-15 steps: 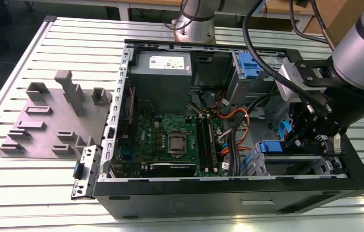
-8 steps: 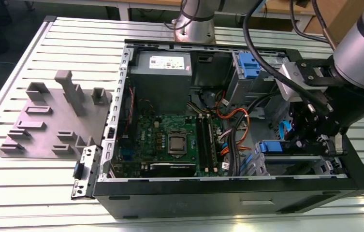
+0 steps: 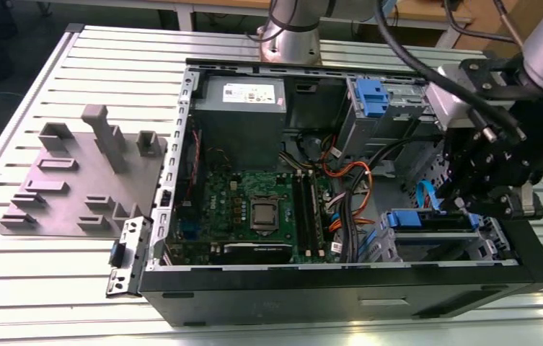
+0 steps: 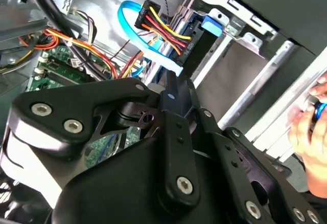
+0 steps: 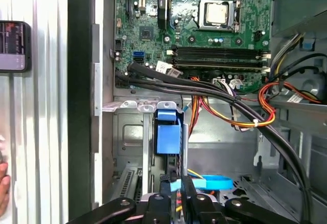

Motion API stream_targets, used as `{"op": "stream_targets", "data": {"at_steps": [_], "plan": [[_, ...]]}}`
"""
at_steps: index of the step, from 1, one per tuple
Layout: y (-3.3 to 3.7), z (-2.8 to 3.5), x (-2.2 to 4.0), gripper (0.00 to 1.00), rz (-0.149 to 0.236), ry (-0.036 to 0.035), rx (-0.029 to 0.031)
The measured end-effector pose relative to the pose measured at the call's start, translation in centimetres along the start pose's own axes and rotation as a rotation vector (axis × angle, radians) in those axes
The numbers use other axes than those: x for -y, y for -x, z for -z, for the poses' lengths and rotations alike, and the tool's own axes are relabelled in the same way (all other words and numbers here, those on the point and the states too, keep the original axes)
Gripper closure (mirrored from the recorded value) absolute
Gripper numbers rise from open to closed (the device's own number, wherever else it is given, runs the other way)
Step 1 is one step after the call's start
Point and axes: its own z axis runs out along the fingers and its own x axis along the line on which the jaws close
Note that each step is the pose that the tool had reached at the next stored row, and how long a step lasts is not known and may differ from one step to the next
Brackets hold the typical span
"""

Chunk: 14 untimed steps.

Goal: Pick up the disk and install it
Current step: 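Insert the second disk wire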

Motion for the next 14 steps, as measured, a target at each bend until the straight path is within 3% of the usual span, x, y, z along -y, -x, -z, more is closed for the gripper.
{"op": "stream_targets", "data": {"at_steps": [4,9,11,14], "plan": [[0.04,0.98,0.05,0.77,0.000,0.0015,0.0000],[0.04,0.97,0.05,0.78,0.000,0.0017,0.0000],[0.04,0.98,0.05,0.89,0.000,0.0017,0.0000],[0.04,0.98,0.05,0.89,0.000,0.0018,-0.0001]]}}
